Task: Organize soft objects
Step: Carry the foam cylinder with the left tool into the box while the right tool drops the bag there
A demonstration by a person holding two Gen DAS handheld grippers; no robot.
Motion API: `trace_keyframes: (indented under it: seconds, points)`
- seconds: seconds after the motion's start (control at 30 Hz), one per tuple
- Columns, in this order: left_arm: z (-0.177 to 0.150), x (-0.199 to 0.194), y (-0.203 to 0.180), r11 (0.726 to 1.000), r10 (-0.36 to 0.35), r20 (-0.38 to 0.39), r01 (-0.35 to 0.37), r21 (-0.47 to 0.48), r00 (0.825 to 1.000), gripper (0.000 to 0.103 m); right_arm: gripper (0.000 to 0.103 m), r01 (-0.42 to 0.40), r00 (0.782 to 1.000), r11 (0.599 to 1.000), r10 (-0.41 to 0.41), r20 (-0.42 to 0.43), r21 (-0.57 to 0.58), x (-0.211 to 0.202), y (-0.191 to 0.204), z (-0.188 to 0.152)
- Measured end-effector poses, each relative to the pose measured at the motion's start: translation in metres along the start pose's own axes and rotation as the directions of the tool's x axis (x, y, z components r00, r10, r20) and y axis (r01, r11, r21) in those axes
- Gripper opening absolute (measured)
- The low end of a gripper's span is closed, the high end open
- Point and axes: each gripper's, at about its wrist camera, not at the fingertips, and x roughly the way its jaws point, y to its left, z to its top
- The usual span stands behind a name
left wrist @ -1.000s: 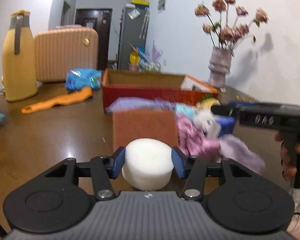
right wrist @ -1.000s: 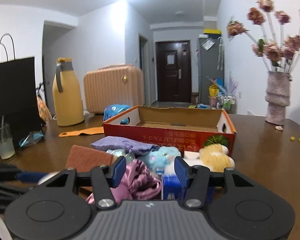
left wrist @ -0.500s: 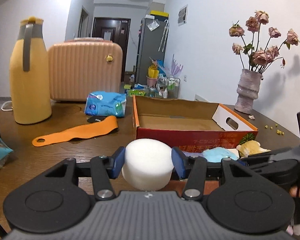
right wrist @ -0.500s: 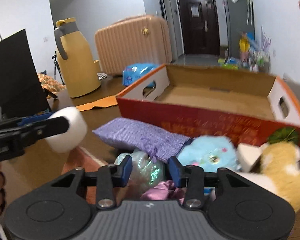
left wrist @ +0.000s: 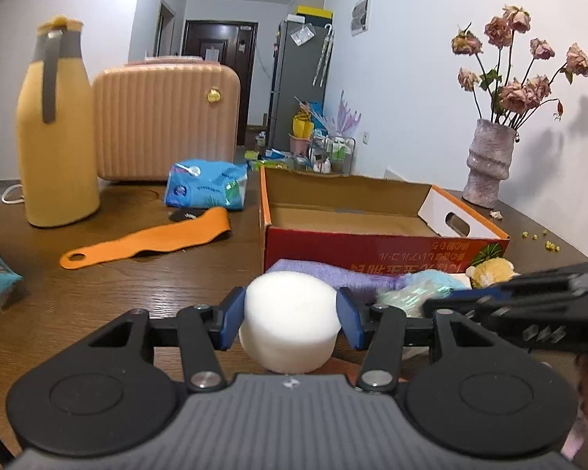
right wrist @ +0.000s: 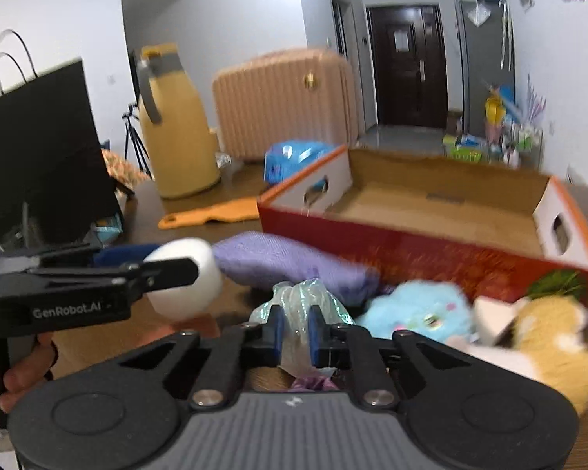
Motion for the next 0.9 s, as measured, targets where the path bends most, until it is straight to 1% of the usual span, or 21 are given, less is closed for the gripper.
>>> trace_keyframes:
  seconds: [0.17,0.3,0.43,0.53,0.6,0.67,0.77,0.83,0.87,0.9]
  points:
    - [0.000,-0.027,-0.014,1.000,-0.006,0.031,0.006,0.013,0.999,0.052,0.012,0.013,0.996,1.000,-0.014,0.087,0.014,-0.055,-0.004,-0.003]
    - [0.000,-0.041,-0.029,1.000,-0.014,0.051,0.012,0.029,0.999,0.053,0.012,0.039,0.988,0.999,-0.043,0.151,0.029,-0.091,-0.009,-0.010]
    - [0.008,-0.042,-0.040,0.998,-0.027,0.070,0.023,0.051,0.997,0.053,0.012,0.059,0.979,0.997,-0.069,0.193,0.057,-0.109,-0.022,-0.011]
    - [0.026,-0.032,-0.045,0.996,-0.049,0.088,0.042,0.081,0.995,0.053,0.012,0.068,0.974,0.996,-0.077,0.211,0.050,-0.107,-0.031,-0.001]
    - [0.048,-0.016,-0.046,0.993,-0.068,0.089,0.059,0.103,0.994,0.053,0.012,0.079,0.972,0.997,-0.082,0.218,0.024,-0.100,-0.042,0.017]
    - [0.071,0.011,-0.047,0.990,-0.072,0.083,0.061,0.125,0.994,0.053,0.012,0.095,0.973,0.995,-0.095,0.211,0.009,-0.086,-0.058,0.039]
    - [0.105,0.072,-0.044,0.988,-0.079,0.020,0.076,0.133,0.997,0.053,0.012,0.117,0.979,0.993,-0.119,0.167,0.021,-0.050,-0.097,0.080]
    - [0.128,0.126,-0.041,0.989,-0.052,-0.047,0.058,0.135,0.998,0.053,0.012,0.132,0.984,0.991,-0.134,0.116,0.019,-0.020,-0.122,0.104]
    - [0.137,0.152,-0.040,0.991,-0.025,-0.077,0.035,0.131,0.997,0.053,0.013,0.152,0.985,0.988,-0.153,0.084,0.022,0.000,-0.136,0.117]
    - [0.145,0.180,-0.041,0.989,0.012,-0.108,0.004,0.148,0.994,0.053,0.013,0.176,0.983,0.984,-0.176,0.051,0.023,0.021,-0.150,0.128]
